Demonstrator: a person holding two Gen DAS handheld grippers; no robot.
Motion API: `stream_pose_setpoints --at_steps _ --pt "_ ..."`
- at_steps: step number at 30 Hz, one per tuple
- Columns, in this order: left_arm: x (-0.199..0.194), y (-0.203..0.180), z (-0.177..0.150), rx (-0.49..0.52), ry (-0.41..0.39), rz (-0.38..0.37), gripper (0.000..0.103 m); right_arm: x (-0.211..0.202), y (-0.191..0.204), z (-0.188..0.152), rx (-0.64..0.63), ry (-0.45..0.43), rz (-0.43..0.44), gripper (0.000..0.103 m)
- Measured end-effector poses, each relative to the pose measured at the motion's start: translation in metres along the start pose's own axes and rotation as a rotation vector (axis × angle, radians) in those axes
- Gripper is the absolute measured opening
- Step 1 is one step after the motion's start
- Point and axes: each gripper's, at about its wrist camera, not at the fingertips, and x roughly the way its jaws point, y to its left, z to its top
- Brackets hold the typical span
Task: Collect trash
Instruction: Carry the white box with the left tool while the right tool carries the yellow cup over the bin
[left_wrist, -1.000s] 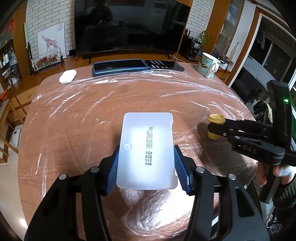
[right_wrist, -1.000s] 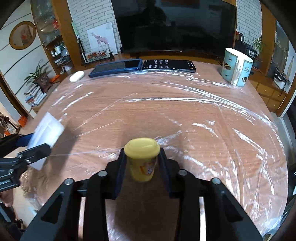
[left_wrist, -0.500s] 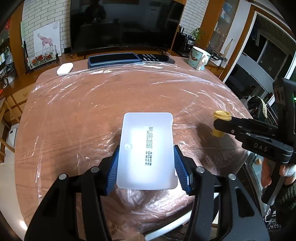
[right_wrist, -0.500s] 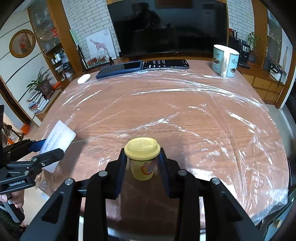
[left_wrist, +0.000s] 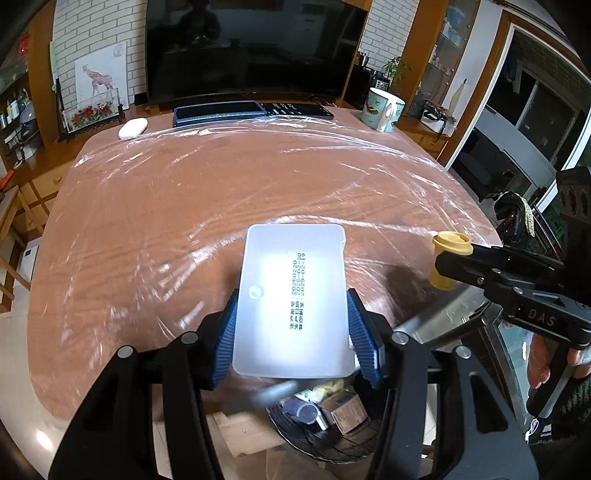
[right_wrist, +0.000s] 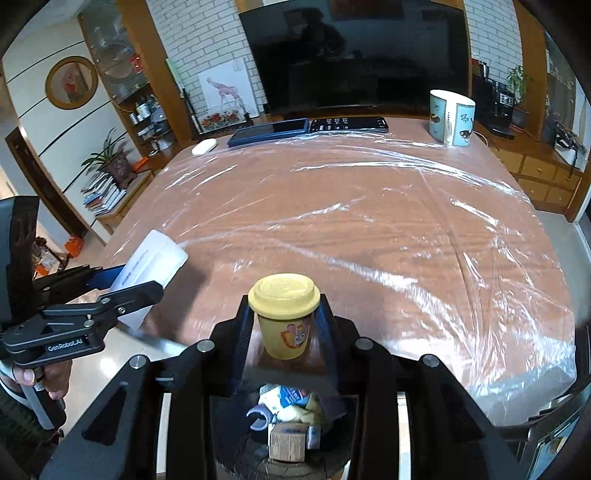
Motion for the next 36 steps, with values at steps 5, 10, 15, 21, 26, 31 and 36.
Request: stream_pose_setpoints --at_steps 5,10,15,21,26,31,36 --pt "-0.009 -0.019 -0.015 -0.003 0.004 0.009 0.055 -0.015 -0.002 -0.014 -0.020 0.007 0.028 0.034" --pt "-0.019 -0.035 -0.033 -0.002 0.011 0.014 0.055 -0.027 -0.004 -0.033 -0.037 0.021 0.049 0.034" --pt "-0.024 -0.050 -0.047 0.010 0.028 0.017 0.055 -0.033 -0.003 -0.051 -0.053 0.044 0.067 0.034" --pt "-0.020 -0.064 -0.066 0.031 0.064 0.019 0.055 -0.029 -0.005 -0.067 -0.059 0.081 0.081 0.034" --pt "-0.012 -0.071 -0.078 0.057 0.092 0.033 0.055 -0.018 -0.008 -0.077 -0.060 0.118 0.083 0.034" --pt "0.001 -0.074 -0.085 0.063 0.124 0.040 0.055 -0.003 -0.008 -0.087 -0.063 0.156 0.076 0.034" --pt "0.017 -0.071 -0.089 0.063 0.160 0.050 0.055 0.013 -0.012 -0.091 -0.061 0.190 0.067 0.034"
